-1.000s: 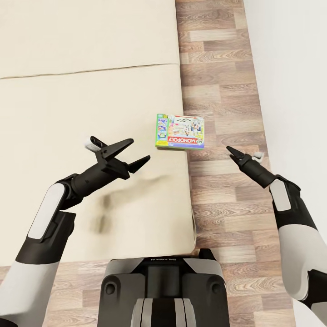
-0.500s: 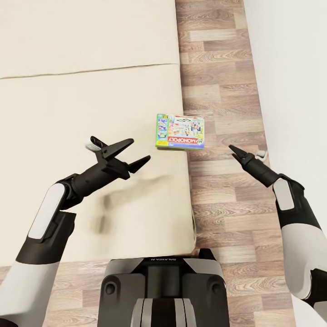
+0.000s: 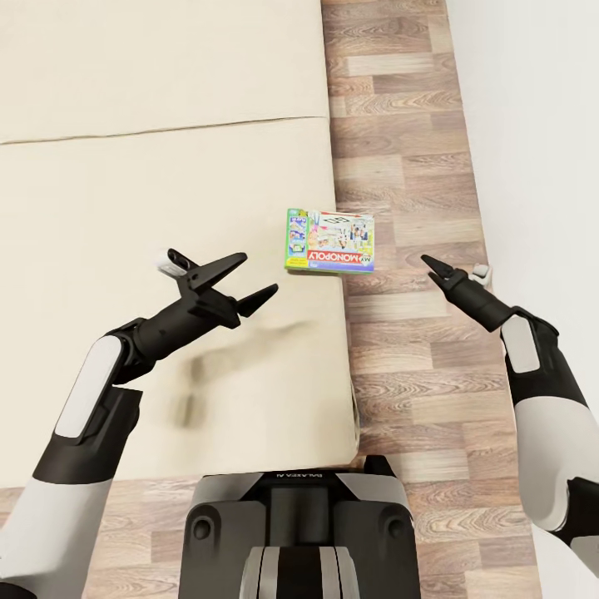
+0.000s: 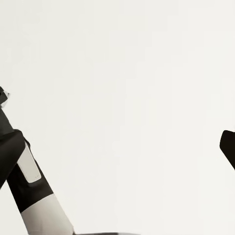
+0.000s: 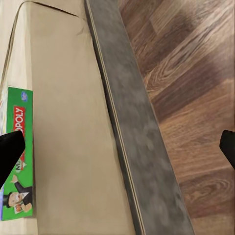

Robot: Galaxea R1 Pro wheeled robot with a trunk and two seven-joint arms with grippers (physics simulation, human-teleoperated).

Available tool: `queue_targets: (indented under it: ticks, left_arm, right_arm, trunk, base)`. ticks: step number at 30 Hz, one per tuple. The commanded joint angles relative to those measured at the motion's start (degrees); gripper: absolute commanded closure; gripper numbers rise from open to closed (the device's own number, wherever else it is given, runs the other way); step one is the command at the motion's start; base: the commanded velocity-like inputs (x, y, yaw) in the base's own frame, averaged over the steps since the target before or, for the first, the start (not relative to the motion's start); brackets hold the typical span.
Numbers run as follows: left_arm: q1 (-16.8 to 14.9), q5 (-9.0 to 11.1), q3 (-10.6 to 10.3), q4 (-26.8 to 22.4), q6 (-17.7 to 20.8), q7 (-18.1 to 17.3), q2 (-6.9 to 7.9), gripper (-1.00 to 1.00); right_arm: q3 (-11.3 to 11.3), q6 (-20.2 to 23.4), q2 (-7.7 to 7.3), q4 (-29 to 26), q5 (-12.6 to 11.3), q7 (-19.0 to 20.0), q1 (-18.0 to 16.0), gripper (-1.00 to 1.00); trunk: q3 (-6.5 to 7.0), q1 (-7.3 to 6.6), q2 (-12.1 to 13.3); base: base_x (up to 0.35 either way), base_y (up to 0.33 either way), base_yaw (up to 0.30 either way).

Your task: Put all the toys in the child's room - the three board games (two on the bed and one on the table), the two jigsaw puzzles on the table, and the tennis ball on the table - inside the toy box on the table in the child's room.

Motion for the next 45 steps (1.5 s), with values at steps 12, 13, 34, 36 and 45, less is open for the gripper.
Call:
queue_targets:
  ticks: [12,13,34,36,45]
  left_arm:
    - [0.0,-0.4,-0.1,0.0,0.0,-0.5,-0.12,-1.0]
    - [0.0,-0.4,-0.1,0.0,0.0,-0.5,-0.14,-1.0]
    - [-0.1,-0.4,-0.1,0.0,0.0,-0.5,-0.54,-1.0]
    - [-0.1,-0.4,-0.1,0.0,0.0,-0.5,-0.55,-1.0]
    - [2.2,2.2,0.1,0.0,-0.2,-1.2,-0.23,-1.0]
  right_arm:
    - [0.0,0.5,0.03,0.3,-0.3,-2.7,-2.0,-1.0]
    - [0.0,0.5,0.04,0.4,-0.3,-2.9,-2.2,-1.0]
    - [0.0,0.5,0.24,1.9,-0.5,-3.0,-2.9,-1.0]
    - [0.0,0.5,0.26,1.9,-0.5,-2.9,-2.8,-1.0]
    - [-0.1,0.1,1.34,1.7,-0.5,-2.8,-5.8,-1.0]
  trunk:
    - [-0.02,0.0,0.0]
    - [-0.02,0.0,0.0]
    - [-0.02,0.0,0.0]
    - [-0.02,0.0,0.0]
    - [-0.02,0.0,0.0]
  base:
    - [0.0,0.0,0.0]
    - [0.0,0.0,0.0]
    - [0.0,0.0,0.0]
    - [0.0,0.0,0.0]
    - [0.0,0.0,0.0]
